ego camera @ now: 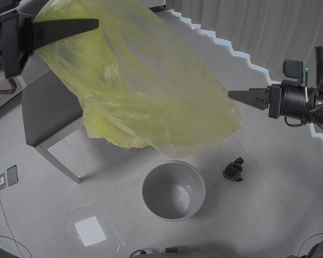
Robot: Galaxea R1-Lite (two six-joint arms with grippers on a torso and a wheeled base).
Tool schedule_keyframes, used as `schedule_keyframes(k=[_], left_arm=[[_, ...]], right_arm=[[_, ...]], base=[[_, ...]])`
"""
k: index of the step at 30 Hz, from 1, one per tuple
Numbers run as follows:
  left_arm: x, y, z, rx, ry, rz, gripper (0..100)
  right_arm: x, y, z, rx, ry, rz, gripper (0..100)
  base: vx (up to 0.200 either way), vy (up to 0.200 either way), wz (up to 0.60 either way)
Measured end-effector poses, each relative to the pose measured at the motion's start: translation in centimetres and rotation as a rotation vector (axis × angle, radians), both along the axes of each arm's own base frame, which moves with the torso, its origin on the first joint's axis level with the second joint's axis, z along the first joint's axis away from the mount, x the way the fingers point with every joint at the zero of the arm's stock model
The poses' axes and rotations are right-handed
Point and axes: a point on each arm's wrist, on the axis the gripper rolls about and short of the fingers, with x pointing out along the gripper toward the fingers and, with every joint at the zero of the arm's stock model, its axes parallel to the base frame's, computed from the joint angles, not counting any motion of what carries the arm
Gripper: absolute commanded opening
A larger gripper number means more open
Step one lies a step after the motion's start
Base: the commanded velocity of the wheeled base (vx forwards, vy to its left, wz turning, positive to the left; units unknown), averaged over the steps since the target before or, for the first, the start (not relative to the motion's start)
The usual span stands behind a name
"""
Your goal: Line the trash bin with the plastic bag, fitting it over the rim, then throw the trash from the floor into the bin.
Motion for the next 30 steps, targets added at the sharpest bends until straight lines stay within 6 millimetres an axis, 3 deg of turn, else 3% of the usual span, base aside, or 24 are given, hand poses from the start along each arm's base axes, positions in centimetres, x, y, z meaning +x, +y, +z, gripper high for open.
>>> schedule_keyframes(k=[9, 15, 20, 30], left_arm=[[0.2, 0.0, 0.1, -0.002, -0.003, 0.004, 0], [0.0, 0.0, 0.3, -0.005, -0.008, 0.0, 0], [-0.2, 0.1, 0.4, -0.009, -0.014, -0.004, 0], [-0.6, 0.3, 0.5, -0.014, -0.021, -0.008, 0]], right_arm=[[-1.9, 0.2, -0.8, -0.01, 0.023, 0.042, 100], [-1.7, 0.4, -1.2, -0.013, 0.033, 0.044, 100], [0.3, 1.3, -2.0, -0.023, 0.057, 0.041, 100], [6.1, 3.1, -4.2, -0.028, 0.081, 0.012, 100]], base=[[0.0, 0.0, 0.0], [0.0, 0.0, 0.0], [0.0, 0.0, 0.0], [0.0, 0.0, 0.0]])
